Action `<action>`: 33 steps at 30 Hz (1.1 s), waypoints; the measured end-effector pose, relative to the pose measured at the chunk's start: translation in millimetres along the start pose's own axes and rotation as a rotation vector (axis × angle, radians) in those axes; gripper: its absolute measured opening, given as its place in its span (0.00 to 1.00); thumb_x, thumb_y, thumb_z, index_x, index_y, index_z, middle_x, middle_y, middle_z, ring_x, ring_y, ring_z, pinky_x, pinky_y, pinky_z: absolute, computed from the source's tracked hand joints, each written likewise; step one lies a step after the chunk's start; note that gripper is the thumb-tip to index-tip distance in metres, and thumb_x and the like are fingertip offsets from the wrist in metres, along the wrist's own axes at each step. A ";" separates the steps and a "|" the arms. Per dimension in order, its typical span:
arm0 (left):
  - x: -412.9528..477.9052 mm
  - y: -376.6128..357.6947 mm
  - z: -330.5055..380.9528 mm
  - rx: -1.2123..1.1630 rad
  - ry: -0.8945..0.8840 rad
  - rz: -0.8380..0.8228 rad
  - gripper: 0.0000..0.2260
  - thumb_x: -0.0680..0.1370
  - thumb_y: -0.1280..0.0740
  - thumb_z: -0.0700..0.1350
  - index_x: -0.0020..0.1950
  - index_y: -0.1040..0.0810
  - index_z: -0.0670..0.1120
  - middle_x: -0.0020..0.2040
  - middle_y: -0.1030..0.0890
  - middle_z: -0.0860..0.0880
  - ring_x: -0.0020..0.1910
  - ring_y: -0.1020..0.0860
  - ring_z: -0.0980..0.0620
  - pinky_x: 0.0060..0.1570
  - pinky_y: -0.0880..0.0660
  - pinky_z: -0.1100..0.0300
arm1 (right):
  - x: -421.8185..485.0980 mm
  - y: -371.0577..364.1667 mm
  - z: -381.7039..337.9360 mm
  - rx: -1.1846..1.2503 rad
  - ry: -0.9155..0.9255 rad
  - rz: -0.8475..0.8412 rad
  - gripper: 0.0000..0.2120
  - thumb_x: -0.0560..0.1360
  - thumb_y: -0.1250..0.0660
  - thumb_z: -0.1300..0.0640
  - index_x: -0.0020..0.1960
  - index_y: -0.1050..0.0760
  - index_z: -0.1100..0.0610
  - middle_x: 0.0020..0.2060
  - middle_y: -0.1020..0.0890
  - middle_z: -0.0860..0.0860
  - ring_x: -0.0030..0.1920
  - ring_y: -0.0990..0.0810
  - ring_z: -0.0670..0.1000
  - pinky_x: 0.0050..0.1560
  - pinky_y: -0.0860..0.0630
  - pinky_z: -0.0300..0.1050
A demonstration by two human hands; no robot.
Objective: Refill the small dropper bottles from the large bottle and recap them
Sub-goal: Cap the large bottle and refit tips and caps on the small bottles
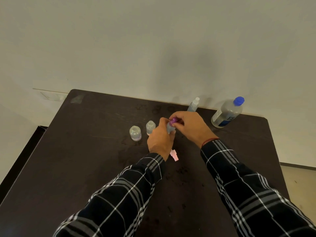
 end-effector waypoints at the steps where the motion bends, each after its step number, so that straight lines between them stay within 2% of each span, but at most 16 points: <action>1: -0.2 1.0 0.7 -0.007 -0.009 0.002 0.16 0.78 0.32 0.52 0.61 0.34 0.53 0.45 0.27 0.56 0.49 0.20 0.50 0.44 0.27 0.56 | 2.5 0.1 -3.4 -0.045 -0.009 -0.026 0.09 0.79 0.32 0.57 0.59 0.21 0.52 0.54 0.18 0.51 0.56 0.21 0.50 0.66 0.26 0.49; 5: -1.8 2.7 1.0 -0.005 -0.019 0.006 0.16 0.78 0.31 0.51 0.61 0.34 0.53 0.46 0.27 0.56 0.51 0.20 0.49 0.45 0.25 0.53 | 8.8 -5.2 -12.2 -0.233 -0.022 -0.216 0.14 0.79 0.33 0.60 0.64 0.23 0.53 0.59 0.20 0.53 0.62 0.22 0.55 0.67 0.27 0.54; 8: -2.4 5.4 2.6 0.000 -0.033 0.026 0.15 0.77 0.31 0.50 0.58 0.34 0.53 0.44 0.28 0.57 0.49 0.20 0.48 0.43 0.25 0.53 | 11.7 0.1 -24.8 -0.258 0.053 -0.210 0.14 0.78 0.35 0.64 0.61 0.20 0.55 0.55 0.18 0.54 0.59 0.20 0.57 0.61 0.25 0.51; 11: -3.0 5.8 1.9 -0.011 -0.039 0.028 0.15 0.77 0.31 0.51 0.59 0.34 0.54 0.44 0.27 0.57 0.48 0.20 0.50 0.42 0.27 0.55 | 19.0 -3.7 -17.5 -0.360 -0.092 -0.302 0.14 0.78 0.31 0.56 0.64 0.23 0.55 0.58 0.20 0.53 0.61 0.22 0.56 0.68 0.28 0.54; 14: -0.7 3.2 -0.6 -0.021 -0.021 -0.006 0.14 0.77 0.32 0.51 0.59 0.34 0.54 0.47 0.24 0.55 0.48 0.20 0.49 0.43 0.24 0.53 | 16.4 1.2 -18.0 -0.384 -0.139 -0.111 0.12 0.78 0.32 0.47 0.54 0.22 0.55 0.46 0.19 0.53 0.49 0.20 0.51 0.58 0.22 0.50; 16: 1.2 1.8 -1.7 -0.028 -0.006 -0.033 0.15 0.77 0.32 0.51 0.59 0.33 0.53 0.50 0.22 0.51 0.49 0.20 0.48 0.47 0.22 0.51 | 5.3 6.8 -15.3 -0.457 -0.171 0.038 0.17 0.79 0.36 0.39 0.50 0.23 0.54 0.39 0.22 0.50 0.41 0.23 0.50 0.50 0.21 0.48; 18: 0.9 2.7 -0.7 -0.039 -0.021 -0.041 0.14 0.78 0.31 0.52 0.59 0.33 0.53 0.50 0.21 0.51 0.49 0.20 0.49 0.47 0.23 0.51 | -4.6 10.7 -6.5 -0.434 -0.202 0.089 0.22 0.76 0.37 0.34 0.49 0.24 0.53 0.39 0.23 0.50 0.41 0.23 0.49 0.48 0.20 0.48; 20: -1.0 4.8 0.1 -0.050 -0.044 -0.018 0.13 0.78 0.32 0.52 0.58 0.32 0.54 0.49 0.22 0.53 0.48 0.20 0.51 0.46 0.23 0.52 | -8.6 12.1 -4.1 -0.238 -0.138 0.056 0.21 0.75 0.32 0.38 0.58 0.25 0.53 0.49 0.21 0.50 0.48 0.21 0.50 0.54 0.21 0.49; 22: -3.2 6.8 0.2 -0.053 -0.046 0.006 0.14 0.77 0.31 0.52 0.58 0.32 0.54 0.49 0.22 0.54 0.48 0.20 0.51 0.46 0.23 0.52 | -7.4 10.6 -13.9 -0.117 -0.006 -0.046 0.19 0.77 0.30 0.50 0.67 0.27 0.51 0.60 0.22 0.51 0.58 0.21 0.50 0.63 0.24 0.51; 23: -4.0 7.1 0.2 -0.049 -0.040 0.009 0.14 0.77 0.31 0.51 0.59 0.32 0.54 0.49 0.23 0.54 0.49 0.20 0.50 0.46 0.23 0.52 | -5.5 7.2 -18.0 -0.137 0.028 -0.111 0.18 0.78 0.31 0.55 0.68 0.26 0.50 0.62 0.22 0.51 0.61 0.22 0.52 0.66 0.26 0.51; 25: -4.1 6.1 1.5 -0.034 -0.035 -0.004 0.15 0.78 0.31 0.51 0.60 0.33 0.53 0.50 0.23 0.52 0.50 0.21 0.49 0.46 0.24 0.52 | -1.1 -0.4 -17.4 -0.227 -0.005 -0.197 0.16 0.79 0.33 0.57 0.66 0.24 0.51 0.62 0.21 0.53 0.63 0.23 0.54 0.68 0.28 0.53; 26: -3.9 4.6 2.3 -0.023 -0.035 -0.018 0.15 0.78 0.31 0.51 0.61 0.32 0.52 0.51 0.22 0.51 0.51 0.21 0.49 0.47 0.23 0.52 | 1.3 -1.5 -14.5 -0.246 -0.034 -0.186 0.13 0.79 0.33 0.57 0.64 0.23 0.52 0.59 0.20 0.53 0.61 0.22 0.54 0.68 0.28 0.52; 28: -2.4 3.9 2.0 -0.005 -0.026 -0.045 0.15 0.78 0.31 0.51 0.61 0.32 0.52 0.53 0.21 0.50 0.52 0.21 0.49 0.50 0.23 0.51 | 3.8 0.3 -9.4 -0.249 -0.079 -0.092 0.07 0.79 0.33 0.51 0.55 0.22 0.52 0.50 0.18 0.51 0.54 0.20 0.51 0.62 0.24 0.49; 30: -1.1 3.6 0.5 -0.007 -0.015 -0.058 0.15 0.78 0.31 0.50 0.61 0.32 0.52 0.53 0.21 0.50 0.52 0.20 0.48 0.51 0.23 0.51 | 2.6 4.5 -6.3 -0.309 -0.100 0.007 0.11 0.78 0.33 0.43 0.48 0.25 0.51 0.41 0.21 0.48 0.44 0.21 0.48 0.54 0.21 0.47; 31: -0.9 2.7 -0.1 -0.017 -0.012 -0.061 0.15 0.78 0.31 0.50 0.60 0.32 0.52 0.53 0.21 0.50 0.52 0.20 0.48 0.51 0.23 0.51 | 1.3 5.1 -3.5 -0.302 -0.101 0.030 0.13 0.77 0.33 0.41 0.49 0.25 0.51 0.40 0.21 0.47 0.43 0.21 0.48 0.52 0.21 0.47; 33: -1.3 3.7 0.1 -0.030 -0.021 -0.054 0.15 0.77 0.31 0.51 0.61 0.32 0.53 0.53 0.21 0.50 0.51 0.20 0.49 0.50 0.23 0.51 | -0.3 1.7 -0.8 -0.154 -0.067 0.006 0.15 0.77 0.31 0.45 0.59 0.24 0.51 0.48 0.19 0.49 0.49 0.20 0.48 0.56 0.22 0.48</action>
Point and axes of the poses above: each hand's wrist, its own x-axis towards the middle knuckle, its own y-axis out of the back of the hand, z = x × y, the point moved 9 cm from there along x, towards the middle knuckle
